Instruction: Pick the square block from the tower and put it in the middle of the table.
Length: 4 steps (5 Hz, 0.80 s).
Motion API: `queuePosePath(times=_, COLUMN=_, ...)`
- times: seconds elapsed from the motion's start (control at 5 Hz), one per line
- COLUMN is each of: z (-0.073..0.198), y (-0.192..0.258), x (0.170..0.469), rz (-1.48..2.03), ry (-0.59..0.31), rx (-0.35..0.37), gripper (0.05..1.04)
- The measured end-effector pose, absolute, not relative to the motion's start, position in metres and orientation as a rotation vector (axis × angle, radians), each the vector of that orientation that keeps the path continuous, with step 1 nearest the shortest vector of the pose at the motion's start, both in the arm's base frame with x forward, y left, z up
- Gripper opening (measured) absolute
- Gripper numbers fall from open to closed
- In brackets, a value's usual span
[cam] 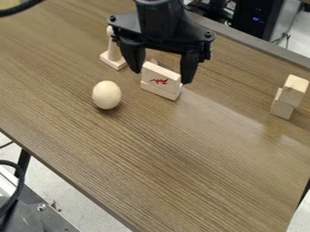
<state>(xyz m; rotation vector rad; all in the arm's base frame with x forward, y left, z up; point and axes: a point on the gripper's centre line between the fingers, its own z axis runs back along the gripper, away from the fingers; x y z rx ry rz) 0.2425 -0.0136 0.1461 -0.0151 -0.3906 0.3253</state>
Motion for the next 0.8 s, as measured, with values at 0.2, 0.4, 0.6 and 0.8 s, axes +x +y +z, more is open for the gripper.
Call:
queuePosePath(times=0.2, z=0.14, y=-0.014, x=0.24, rz=0.319, ry=-0.368, rx=-0.008, gripper=1.001)
queuePosePath(times=0.4, z=0.136, y=-0.02, x=0.243, rz=0.206, ry=-0.331, rx=0.024, gripper=1.001)
queuePosePath(times=0.6, z=0.132, y=-0.033, x=0.251, rz=0.124, ry=-0.315, rx=0.032, gripper=1.001)
queuePosePath(times=0.8, z=0.13, y=-0.05, x=0.267, rz=0.046, ry=-0.311, rx=0.037, gripper=1.001)
